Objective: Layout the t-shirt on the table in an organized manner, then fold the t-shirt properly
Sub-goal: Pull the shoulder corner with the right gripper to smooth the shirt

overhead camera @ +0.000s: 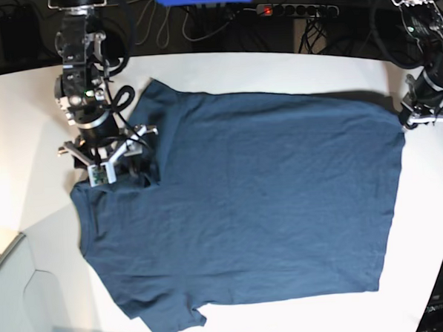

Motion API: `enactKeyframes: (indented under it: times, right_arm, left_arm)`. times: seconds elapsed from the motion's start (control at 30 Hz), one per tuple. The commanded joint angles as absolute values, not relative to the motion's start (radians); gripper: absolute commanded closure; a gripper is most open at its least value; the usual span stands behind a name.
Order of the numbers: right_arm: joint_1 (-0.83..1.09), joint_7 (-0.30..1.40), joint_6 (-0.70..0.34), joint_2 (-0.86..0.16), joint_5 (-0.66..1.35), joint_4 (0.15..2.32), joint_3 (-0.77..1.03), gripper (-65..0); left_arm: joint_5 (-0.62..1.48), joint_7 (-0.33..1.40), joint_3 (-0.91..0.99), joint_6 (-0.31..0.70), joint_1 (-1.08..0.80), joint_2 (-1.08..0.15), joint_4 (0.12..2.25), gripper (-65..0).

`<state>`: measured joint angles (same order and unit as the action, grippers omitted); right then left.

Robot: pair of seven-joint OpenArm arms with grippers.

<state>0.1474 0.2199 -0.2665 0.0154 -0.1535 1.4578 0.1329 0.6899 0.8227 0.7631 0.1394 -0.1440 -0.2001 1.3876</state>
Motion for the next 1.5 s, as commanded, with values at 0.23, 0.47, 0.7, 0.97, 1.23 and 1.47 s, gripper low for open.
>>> enactKeyframes:
  times: [0.23, 0.47, 0.7, 0.97, 1.23, 1.47]
  right_arm:
    - [0.088, 0.197, -0.271, 0.010, -0.151, 1.316, 0.136, -38.1]
    - [0.061, 0.197, -0.268, -0.018, -0.151, 1.234, 0.137, -38.0]
    - [0.093, 0.197, -0.271, -0.038, -0.151, 1.231, 0.137, -30.7]
    - [0.183, 0.197, -0.272, -0.050, -0.151, 1.342, 0.136, -11.1]
    - [0.283, 0.197, -0.272, -0.050, -0.151, 1.477, 0.136, -10.9]
    - [0.355, 0.206, -0.315, -0.050, -0.151, 1.550, 0.145, 0.0]
  left_arm:
    - [0.704, 0.806, 0.768, 0.148, -0.131, -0.214, 1.408, 0.0]
    - [0.704, 0.806, 0.768, 0.148, -0.130, -0.209, 1.406, 0.0]
    - [0.704, 0.806, 0.768, 0.148, -0.128, -0.209, 1.408, 0.0]
    - [0.704, 0.806, 0.769, 0.148, -0.128, -0.209, 1.408, 0.0]
    - [0.704, 0.806, 0.769, 0.148, -0.128, -0.208, 1.408, 0.0]
    - [0.705, 0.806, 0.768, 0.148, -0.133, -0.208, 1.408, 0.0]
